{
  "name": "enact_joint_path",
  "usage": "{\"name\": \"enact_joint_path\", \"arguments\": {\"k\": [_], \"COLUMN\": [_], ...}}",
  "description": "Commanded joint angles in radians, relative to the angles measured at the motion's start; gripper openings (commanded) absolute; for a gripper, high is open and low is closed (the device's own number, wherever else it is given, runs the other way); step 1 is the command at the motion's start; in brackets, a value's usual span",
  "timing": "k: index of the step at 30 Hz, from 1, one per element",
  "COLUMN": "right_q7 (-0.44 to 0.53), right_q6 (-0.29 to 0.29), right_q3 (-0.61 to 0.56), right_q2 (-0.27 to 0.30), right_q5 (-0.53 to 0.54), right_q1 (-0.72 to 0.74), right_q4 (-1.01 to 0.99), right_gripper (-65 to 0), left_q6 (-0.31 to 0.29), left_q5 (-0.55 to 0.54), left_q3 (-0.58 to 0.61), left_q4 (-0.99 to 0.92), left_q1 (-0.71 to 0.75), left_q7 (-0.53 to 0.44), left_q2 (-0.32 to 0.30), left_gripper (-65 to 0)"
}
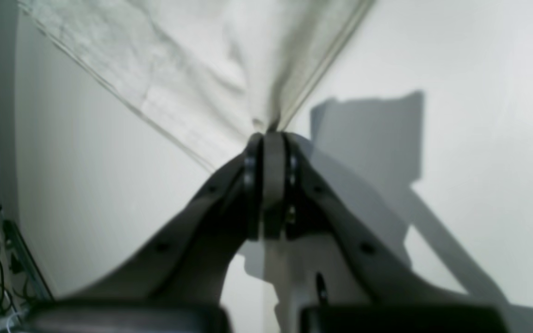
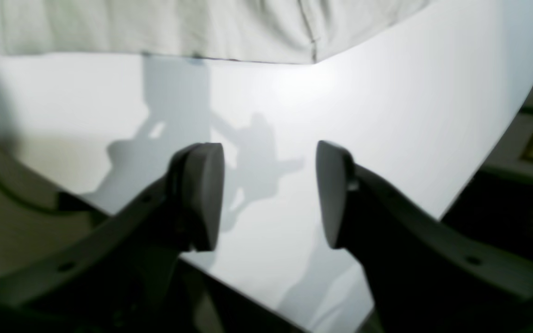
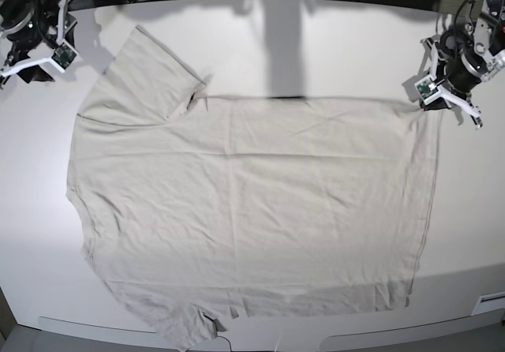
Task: Fold the T-shirt properly
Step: 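Move both grippers down to the shirt's shoulder corners, then grasp the shoulder corners with both grippers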
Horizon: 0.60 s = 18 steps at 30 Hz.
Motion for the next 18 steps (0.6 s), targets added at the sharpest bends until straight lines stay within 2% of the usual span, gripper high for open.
{"name": "enact_joint_path", "arguments": {"k": [1,4,7,9,13,18], "right_q7": [0.007,0.010,0.048,0.080,0.076,0.076], "right_q6": [-0.004,-0.004,-0.006,-0.007,-0.036,-0.037], "right_q3": [0.008,-0.007,-0.060,-0.120,-0.276,-0.456], "right_q2": [0.023,0.045,0.058,0.059,0.059,0.058], "right_q5": [-0.004,-0.026,-0.135,-0.192,-0.269,-0.295], "right_q1": [-0.006,-0.008,-0.003,0.027,0.153,0.321], "right_q4": [0.014,0.013,-0.017,-0.060,-0.155,-0.262], "right_gripper": [-31.8,-31.8,-31.8,-31.8,-31.9,-31.9], "left_q6": [-0.045,-0.045,-0.044,-0.044,-0.044,-0.040], "left_q5": [0.008,0.008,0.010,0.026,0.065,0.079], "left_q3": [0.007,0.007,0.007,0.007,0.007,0.007], "left_q4": [-0.002,-0.002,-0.002,-0.002,-0.002,-0.002], "left_q1": [0.013,0.013,0.013,0.013,0.013,0.013], "left_q7": [0.026,0.026,0.026,0.025,0.026,0.026], "left_q2": [0.009,0.028,0.033,0.033,0.033,0.033], "left_gripper": [-65.0,-65.0,-65.0,-65.0,-65.0,-65.0]}}
